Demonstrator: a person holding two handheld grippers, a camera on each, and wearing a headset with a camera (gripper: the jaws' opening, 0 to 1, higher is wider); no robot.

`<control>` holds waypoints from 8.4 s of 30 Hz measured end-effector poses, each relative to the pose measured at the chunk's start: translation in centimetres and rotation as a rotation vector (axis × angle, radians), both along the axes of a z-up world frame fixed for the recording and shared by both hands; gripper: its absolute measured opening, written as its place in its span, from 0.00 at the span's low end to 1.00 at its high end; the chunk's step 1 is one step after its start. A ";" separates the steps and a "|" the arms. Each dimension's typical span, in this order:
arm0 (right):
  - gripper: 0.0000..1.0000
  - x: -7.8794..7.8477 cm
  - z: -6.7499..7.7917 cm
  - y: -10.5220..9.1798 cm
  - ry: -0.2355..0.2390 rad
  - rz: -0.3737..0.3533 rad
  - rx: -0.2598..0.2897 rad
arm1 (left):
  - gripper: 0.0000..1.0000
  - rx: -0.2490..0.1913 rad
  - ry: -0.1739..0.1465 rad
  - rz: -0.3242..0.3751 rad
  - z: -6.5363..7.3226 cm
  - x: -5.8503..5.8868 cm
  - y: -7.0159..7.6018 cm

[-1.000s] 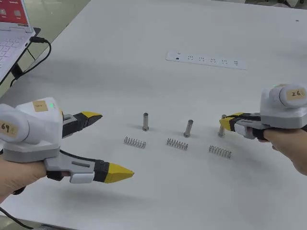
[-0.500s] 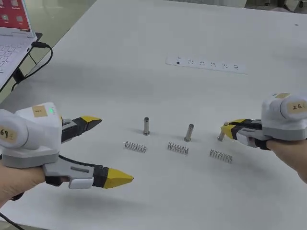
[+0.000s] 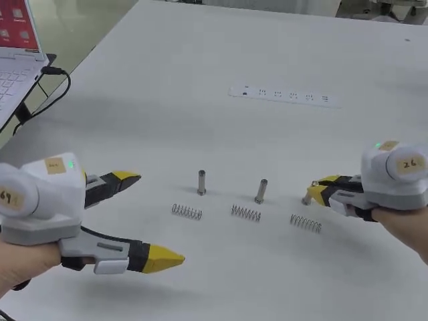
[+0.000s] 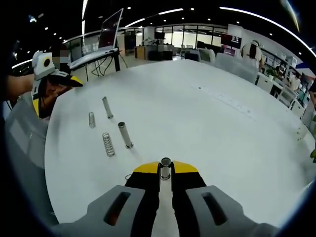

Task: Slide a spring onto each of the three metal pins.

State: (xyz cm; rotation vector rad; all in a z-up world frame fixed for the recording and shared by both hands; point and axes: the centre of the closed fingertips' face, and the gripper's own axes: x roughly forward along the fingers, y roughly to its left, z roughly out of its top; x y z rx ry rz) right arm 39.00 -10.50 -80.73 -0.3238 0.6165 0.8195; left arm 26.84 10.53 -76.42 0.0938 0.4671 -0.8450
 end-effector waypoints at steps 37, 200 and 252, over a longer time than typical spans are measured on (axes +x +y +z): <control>0.29 -0.4 0.9 -0.8 -0.001 -0.035 0.053 | 0.98 0.003 0.000 0.000 0.1 -0.2 -0.2; 0.08 -12.9 4.9 6.7 -0.088 0.657 -0.056 | 0.61 -0.151 0.020 -0.242 2.0 -0.8 -10.8; 0.08 -13.7 6.5 6.9 -0.110 0.685 -0.001 | 0.04 -0.188 -0.059 -0.386 2.6 -1.0 -14.2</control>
